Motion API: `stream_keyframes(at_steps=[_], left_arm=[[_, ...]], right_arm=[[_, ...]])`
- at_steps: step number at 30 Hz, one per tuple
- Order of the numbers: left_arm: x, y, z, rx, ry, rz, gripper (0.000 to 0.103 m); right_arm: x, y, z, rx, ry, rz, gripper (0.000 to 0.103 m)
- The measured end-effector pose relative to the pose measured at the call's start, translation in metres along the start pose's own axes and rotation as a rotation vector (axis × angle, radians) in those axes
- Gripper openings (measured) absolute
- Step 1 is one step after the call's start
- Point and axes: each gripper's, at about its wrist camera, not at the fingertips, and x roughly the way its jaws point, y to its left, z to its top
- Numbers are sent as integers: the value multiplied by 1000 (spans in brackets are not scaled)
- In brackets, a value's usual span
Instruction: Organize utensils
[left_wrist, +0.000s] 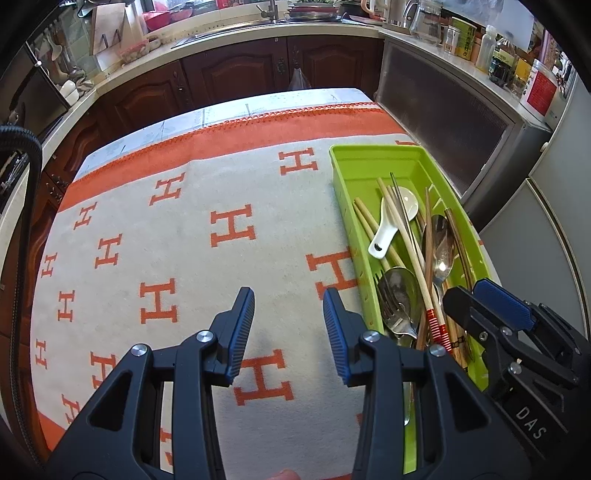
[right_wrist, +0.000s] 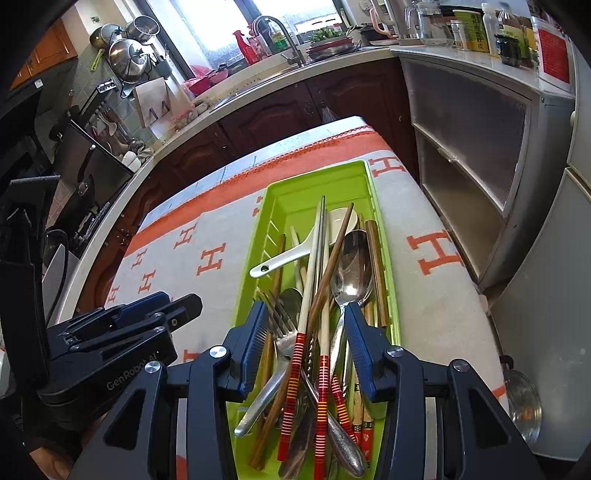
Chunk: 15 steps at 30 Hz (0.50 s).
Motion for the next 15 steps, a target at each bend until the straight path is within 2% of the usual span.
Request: stream_keyframes(at_steps=[15], left_arm=[[-13,12,-14,-27,-9,7,35]], right_arm=[[-5,14,-7,-9,5,18,43]])
